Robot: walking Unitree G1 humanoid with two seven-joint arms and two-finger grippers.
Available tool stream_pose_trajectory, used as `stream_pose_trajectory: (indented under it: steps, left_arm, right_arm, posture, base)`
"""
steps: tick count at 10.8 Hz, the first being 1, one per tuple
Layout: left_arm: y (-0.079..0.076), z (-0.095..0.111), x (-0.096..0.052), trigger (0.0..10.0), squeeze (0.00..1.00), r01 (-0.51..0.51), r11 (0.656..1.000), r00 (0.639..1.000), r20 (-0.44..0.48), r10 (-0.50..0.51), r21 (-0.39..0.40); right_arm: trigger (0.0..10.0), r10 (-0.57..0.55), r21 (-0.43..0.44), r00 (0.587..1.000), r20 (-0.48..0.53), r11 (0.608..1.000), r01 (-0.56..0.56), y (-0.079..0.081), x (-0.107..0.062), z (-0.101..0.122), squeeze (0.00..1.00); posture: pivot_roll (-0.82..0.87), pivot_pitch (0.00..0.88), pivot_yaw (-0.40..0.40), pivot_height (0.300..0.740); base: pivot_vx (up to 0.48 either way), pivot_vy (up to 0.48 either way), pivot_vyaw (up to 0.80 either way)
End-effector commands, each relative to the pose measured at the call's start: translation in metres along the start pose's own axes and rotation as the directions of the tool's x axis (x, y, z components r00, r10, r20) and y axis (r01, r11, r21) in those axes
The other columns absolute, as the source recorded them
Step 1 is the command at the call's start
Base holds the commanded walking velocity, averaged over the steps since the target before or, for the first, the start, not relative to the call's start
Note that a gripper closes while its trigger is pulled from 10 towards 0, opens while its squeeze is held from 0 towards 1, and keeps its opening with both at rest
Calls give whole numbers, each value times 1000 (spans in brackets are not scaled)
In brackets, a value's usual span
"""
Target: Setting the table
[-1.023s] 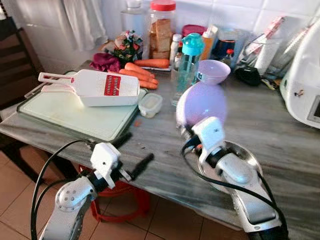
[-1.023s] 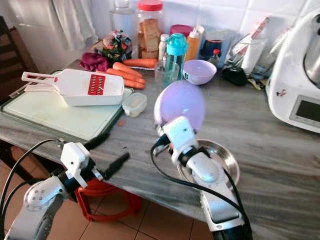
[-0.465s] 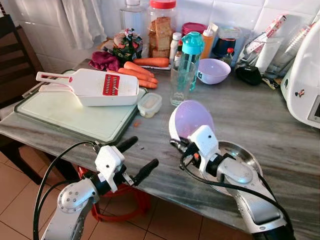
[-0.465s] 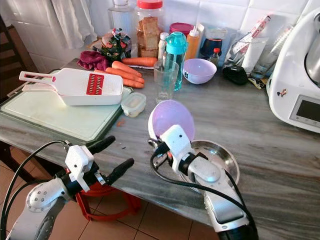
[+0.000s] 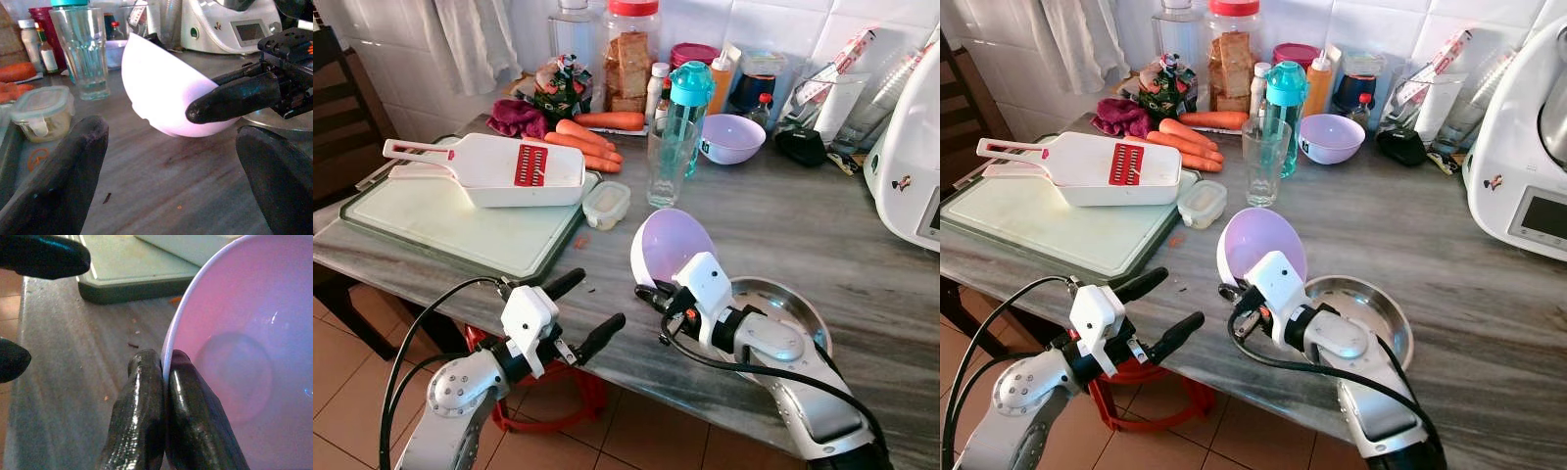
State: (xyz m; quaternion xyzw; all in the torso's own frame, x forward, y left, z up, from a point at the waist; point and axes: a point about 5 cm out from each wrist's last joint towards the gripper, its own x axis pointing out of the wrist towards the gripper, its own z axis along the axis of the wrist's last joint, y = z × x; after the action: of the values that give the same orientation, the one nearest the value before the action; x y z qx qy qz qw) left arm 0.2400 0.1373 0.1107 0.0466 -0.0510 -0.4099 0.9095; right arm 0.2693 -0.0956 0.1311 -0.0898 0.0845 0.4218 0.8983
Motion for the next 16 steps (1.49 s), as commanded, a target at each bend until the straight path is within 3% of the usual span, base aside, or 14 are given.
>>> stream_pose_trajectory:
  steps: [1,3,4,11,16]
  left_arm:
    - [-3,0,1,10000,0,25,1000,1000,-3,-25,-9]
    - [-5,-1,2,10000,0,39,999,999,-9,-39,-13]
    - [-6,-1,1,10000,0,60,998,998,-16,-61,-22]
    - [-8,-2,0,10000,0,105,994,994,-33,-106,-40]
    - [-8,-1,1,10000,0,113,993,993,-39,-114,-40]
  right_arm:
    - [10000,19,9,1000,9,1000,-19,2,-2,4,0]
    - [10000,28,-3,1000,-6,1000,-28,3,-3,2,898]
    - [10000,26,-2,1000,-10,1000,-26,3,-3,2,1000]
    - [10000,-21,-14,1000,16,1000,21,-7,-3,11,1000]
    - [10000,-70,19,992,105,997,69,-12,-2,29,1000]
  posture:
    - [67,60,-41,740]
    - [67,60,-41,740]
    - [67,60,-41,740]
    - [63,60,-39,740]
    - [62,59,-37,740]
  base:
    - [0,0,0]
    - [0,0,0]
    - [0,0,0]
    - [0,0,0]
    - [0,0,0]
